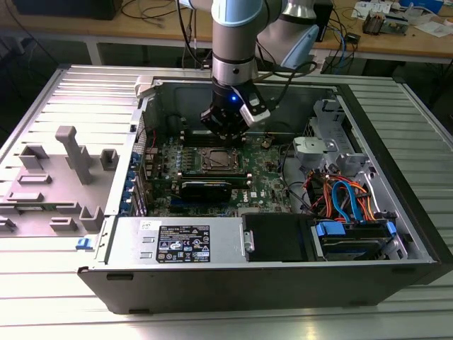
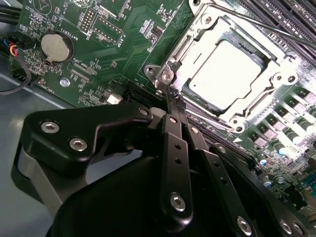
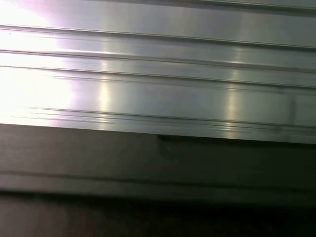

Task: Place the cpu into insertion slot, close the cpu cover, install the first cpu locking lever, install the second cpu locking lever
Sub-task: 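Install the first cpu locking lever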

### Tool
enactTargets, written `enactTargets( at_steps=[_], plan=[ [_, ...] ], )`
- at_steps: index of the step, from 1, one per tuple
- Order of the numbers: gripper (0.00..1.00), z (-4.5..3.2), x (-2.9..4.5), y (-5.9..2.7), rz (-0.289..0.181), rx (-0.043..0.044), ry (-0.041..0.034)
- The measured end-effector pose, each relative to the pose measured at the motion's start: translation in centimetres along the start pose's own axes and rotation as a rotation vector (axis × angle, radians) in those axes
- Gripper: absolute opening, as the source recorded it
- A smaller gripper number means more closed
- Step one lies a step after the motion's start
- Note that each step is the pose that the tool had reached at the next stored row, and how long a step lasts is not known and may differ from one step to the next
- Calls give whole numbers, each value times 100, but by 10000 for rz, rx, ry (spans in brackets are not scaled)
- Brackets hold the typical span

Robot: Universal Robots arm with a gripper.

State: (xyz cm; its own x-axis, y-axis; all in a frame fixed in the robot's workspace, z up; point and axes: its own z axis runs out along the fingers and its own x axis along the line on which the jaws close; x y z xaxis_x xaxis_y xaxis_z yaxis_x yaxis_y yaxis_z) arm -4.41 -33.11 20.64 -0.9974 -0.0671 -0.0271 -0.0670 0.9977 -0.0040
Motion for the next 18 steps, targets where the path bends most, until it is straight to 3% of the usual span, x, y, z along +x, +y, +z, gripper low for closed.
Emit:
enactTargets(
  at_steps=[18],
  plan=[
    [11,31,2,-43,-1,5,3]
  ],
)
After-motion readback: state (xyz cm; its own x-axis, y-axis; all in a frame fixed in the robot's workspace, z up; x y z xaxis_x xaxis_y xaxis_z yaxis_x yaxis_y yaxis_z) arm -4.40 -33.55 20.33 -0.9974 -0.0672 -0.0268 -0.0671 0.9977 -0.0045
